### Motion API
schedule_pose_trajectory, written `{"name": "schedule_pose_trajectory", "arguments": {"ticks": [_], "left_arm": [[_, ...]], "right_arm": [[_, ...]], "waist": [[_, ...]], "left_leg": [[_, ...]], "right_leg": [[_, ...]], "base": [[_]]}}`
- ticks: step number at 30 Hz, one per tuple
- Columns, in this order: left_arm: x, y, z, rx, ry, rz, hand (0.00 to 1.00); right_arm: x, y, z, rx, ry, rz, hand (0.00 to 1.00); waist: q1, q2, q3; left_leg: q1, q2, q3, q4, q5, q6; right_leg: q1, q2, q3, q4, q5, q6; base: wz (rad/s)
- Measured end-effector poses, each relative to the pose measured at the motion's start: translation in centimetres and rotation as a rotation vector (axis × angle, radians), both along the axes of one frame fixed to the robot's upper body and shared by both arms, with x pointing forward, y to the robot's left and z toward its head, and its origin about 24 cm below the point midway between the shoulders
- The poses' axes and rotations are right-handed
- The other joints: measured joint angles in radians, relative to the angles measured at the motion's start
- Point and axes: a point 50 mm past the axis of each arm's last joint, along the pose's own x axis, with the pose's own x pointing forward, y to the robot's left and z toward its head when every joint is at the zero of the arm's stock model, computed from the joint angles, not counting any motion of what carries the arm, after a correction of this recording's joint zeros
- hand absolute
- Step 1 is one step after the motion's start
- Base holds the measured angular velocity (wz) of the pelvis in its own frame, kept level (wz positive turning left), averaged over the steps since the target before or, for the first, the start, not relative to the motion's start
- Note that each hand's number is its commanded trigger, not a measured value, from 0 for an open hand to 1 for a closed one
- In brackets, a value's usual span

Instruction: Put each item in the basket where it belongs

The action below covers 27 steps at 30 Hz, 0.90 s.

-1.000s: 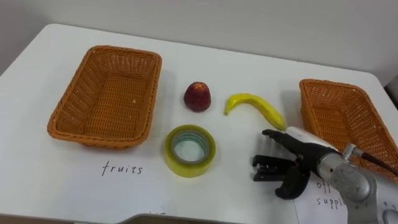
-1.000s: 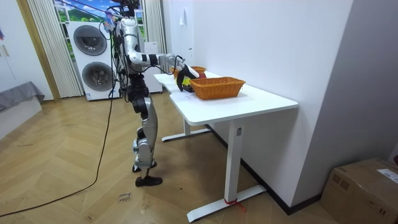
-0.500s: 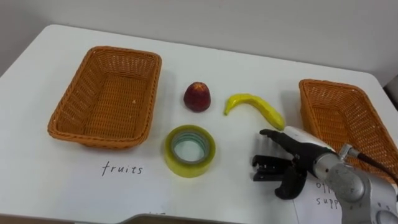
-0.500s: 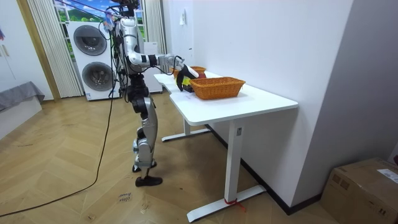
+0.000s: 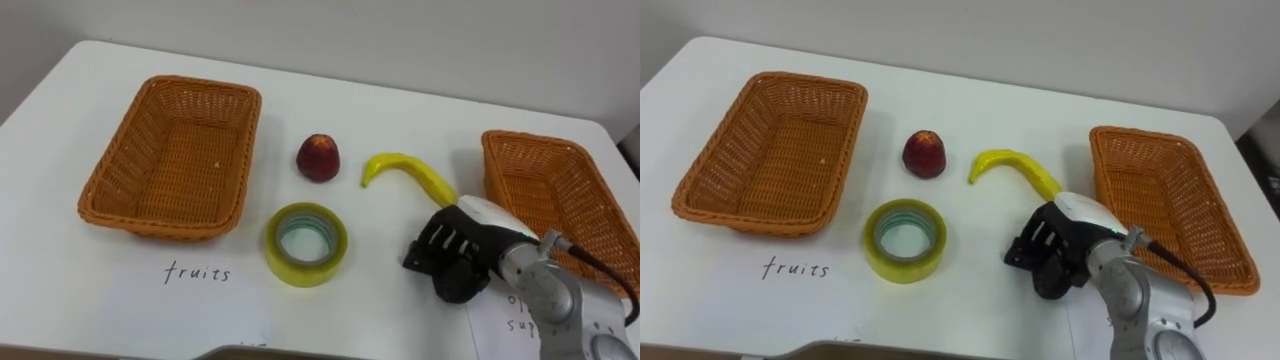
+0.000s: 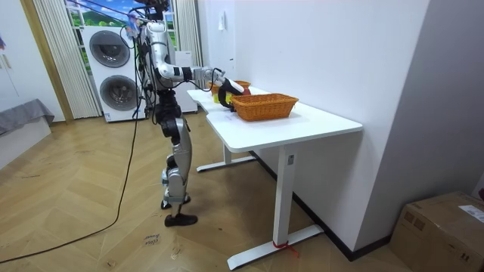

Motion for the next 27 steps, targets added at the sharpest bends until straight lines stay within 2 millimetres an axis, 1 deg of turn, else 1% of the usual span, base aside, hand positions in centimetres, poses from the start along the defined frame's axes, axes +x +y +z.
{"name": "schedule_pose_trajectory", "arguments": {"ticks": [5, 15, 21, 24, 27], "left_arm": [[-0.02, 0.00, 0.00, 0.000, 0.000, 0.000, 0.00], [0.00, 0.01, 0.01, 0.001, -0.001, 0.000, 0.00], [0.21, 0.05, 0.08, 0.009, -0.009, 0.002, 0.00], [0.38, 0.03, 0.13, 0.006, -0.021, 0.010, 0.00], [0.37, 0.00, 0.14, 0.011, -0.024, 0.017, 0.00]], "right_arm": [[-0.01, 0.06, -0.09, 0.012, -0.002, -0.002, 1.00], [-0.04, 0.11, -0.15, 0.033, 0.001, -0.004, 1.00], [-0.01, -0.01, -0.01, 0.040, -0.006, -0.005, 1.00], [-0.01, 0.09, 0.12, 0.054, -0.010, -0.001, 1.00], [-0.04, 0.52, 0.66, 0.109, -0.024, 0.019, 1.00]], "waist": [[-0.001, -0.002, -0.0009], [-0.002, -0.006, 0.0002], [-0.004, -0.004, 0.0003], [-0.004, -0.004, 0.0001], [-0.009, 0.004, 0.0047]], "left_leg": [[0.000, 0.000, 0.000, 0.001, 0.000, 0.000], [-0.003, 0.000, 0.000, 0.001, 0.000, 0.000], [-0.004, -0.001, -0.001, 0.001, 0.000, 0.000], [-0.003, -0.001, -0.002, 0.000, 0.000, 0.000], [-0.003, -0.001, -0.002, 0.000, 0.000, 0.000]], "right_leg": [[0.000, 0.000, 0.000, 0.000, 0.000, 0.000], [-0.001, 0.000, -0.002, 0.000, 0.000, 0.000], [-0.001, -0.001, -0.002, 0.000, 0.000, 0.000], [-0.001, 0.000, 0.007, 0.001, 0.000, 0.000], [-0.001, 0.000, 0.010, 0.000, 0.000, 0.000]], "base": [[0.00], [0.00], [0.00], [0.00], [0.00]]}}
